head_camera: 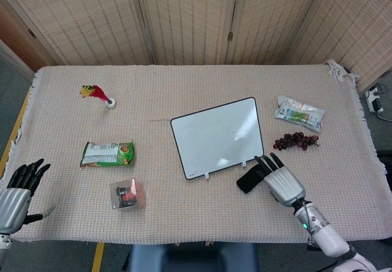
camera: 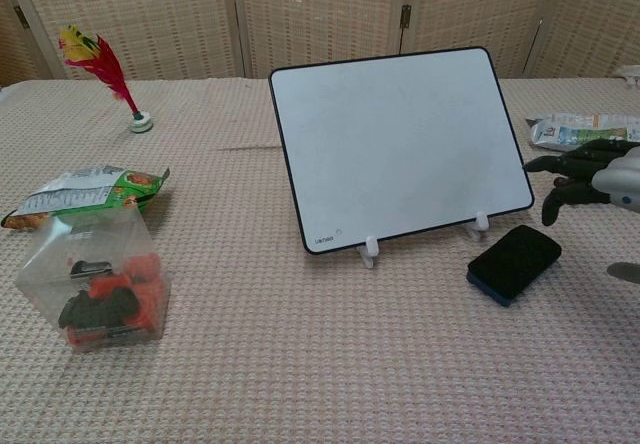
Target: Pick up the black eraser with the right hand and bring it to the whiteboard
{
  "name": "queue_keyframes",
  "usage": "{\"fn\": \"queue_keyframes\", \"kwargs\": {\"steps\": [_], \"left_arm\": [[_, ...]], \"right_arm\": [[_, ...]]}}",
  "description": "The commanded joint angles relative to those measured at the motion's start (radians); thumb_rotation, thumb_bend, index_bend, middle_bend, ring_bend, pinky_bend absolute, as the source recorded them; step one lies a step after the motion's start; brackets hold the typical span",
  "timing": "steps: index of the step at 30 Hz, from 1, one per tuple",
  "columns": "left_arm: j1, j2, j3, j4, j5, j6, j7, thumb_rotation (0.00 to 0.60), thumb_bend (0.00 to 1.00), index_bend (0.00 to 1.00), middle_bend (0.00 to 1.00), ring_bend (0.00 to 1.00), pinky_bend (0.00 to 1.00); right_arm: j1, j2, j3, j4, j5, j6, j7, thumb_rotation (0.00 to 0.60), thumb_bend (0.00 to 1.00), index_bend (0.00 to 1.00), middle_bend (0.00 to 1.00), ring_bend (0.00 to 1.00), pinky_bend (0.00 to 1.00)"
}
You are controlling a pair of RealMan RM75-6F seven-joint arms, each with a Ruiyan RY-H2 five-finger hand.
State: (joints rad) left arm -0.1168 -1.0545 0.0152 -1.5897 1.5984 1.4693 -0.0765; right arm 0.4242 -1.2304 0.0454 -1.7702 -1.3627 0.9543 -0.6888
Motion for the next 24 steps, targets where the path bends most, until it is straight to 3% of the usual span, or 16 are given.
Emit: {"fn": "queue_keyframes", "kwargs": {"steps": [1,12,24], "left_arm": [[-0.001,0.004,-0.003,-0.002,-0.008,-0.001,-0.012,0.6,0.23,0.0,0.0,0.0,0.0],[0.004,0.018,-0.003,-0.008,-0.015,0.002,-0.038,0.6,0.23,0.0,0.0,0.0,0.0],[0.006,0.028,-0.002,-0.004,-0.005,0.011,-0.074,0.6,0.23,0.0,0.0,0.0,0.0]], "right_arm": [[0.03,-0.046,0.003,0.014,0.034,-0.002,-0.083,0.6,0.35,0.31,0.0,0.0,0.0],[0.071,-0.142,-0.003,0.062,0.105,0.039,-0.237,0.6,0.35,0.31,0.0,0.0,0.0],[0.096,-0.205,-0.031,0.103,0.156,0.065,-0.315,0.6,0.35,0.31,0.0,0.0,0.0]]}}
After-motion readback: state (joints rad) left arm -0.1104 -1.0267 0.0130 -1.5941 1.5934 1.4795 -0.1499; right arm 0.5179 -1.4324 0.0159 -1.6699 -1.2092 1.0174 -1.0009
